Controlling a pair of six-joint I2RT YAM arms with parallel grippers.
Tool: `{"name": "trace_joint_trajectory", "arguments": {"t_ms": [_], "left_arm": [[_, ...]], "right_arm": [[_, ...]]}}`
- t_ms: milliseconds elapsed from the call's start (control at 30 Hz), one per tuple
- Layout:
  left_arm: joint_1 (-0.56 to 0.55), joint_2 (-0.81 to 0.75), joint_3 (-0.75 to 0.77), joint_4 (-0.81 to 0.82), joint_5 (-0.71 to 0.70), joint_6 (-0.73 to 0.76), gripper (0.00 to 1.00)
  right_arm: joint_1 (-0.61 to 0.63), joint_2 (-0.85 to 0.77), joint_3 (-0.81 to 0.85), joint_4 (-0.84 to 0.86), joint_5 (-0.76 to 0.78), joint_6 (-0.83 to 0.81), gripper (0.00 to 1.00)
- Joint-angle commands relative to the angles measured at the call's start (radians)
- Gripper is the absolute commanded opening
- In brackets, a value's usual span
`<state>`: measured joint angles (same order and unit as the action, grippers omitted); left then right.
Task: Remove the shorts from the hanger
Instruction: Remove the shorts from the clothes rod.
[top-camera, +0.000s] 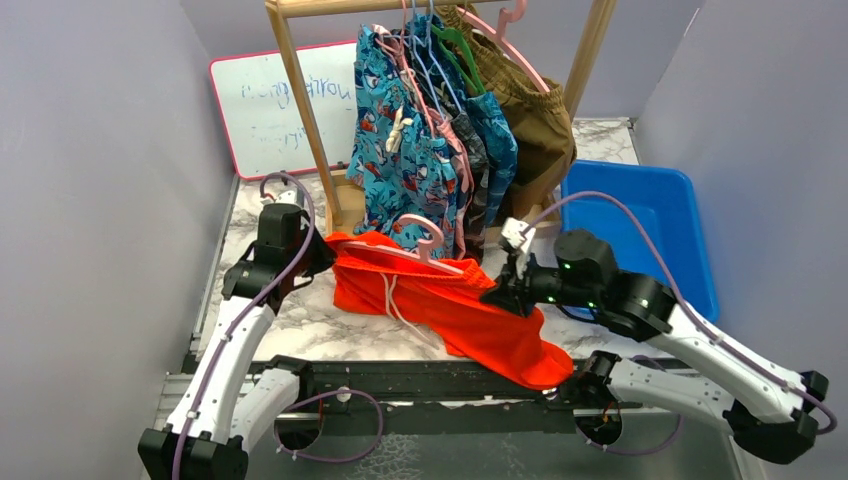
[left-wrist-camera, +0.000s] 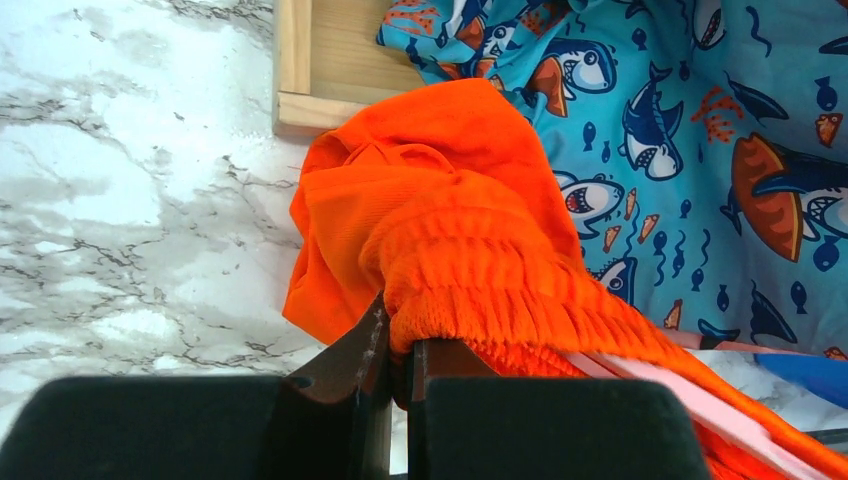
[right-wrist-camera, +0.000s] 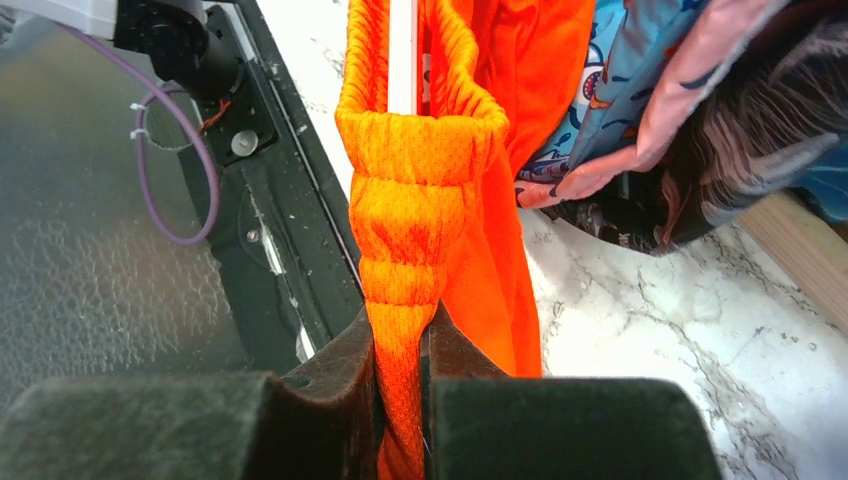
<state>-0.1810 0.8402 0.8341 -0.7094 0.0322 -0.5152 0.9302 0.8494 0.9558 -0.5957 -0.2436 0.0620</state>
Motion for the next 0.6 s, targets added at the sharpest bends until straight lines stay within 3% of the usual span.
{"name": "trace_joint_trajectory", "arguments": {"t_ms": [0,333,467,567], "left_arm": [[0.015,0.028,-0.003,0.051,-0.173,-0.007,0.0],[0.05,0.114,-0.026,0.107,-0.049,-0.016,0.0],[0.052,0.083,-0.056,0.131,0.057,-0.037,0.0],[0.053,0.001,-0.104,0.139,0.114,-0.052,0.24]], "right_arm": [[0.001,-0.18,-0.031,0.023,-0.02,-0.02,0.01],[0.001,-0.305,-0.038,0.013,0.013,0.004,0.02],[0.002,-0.281,-0.038,0.021,0.133,0.046,0.01],[0.002,-0.221,-0.034,0.015,0.214,0.081,0.01]]}}
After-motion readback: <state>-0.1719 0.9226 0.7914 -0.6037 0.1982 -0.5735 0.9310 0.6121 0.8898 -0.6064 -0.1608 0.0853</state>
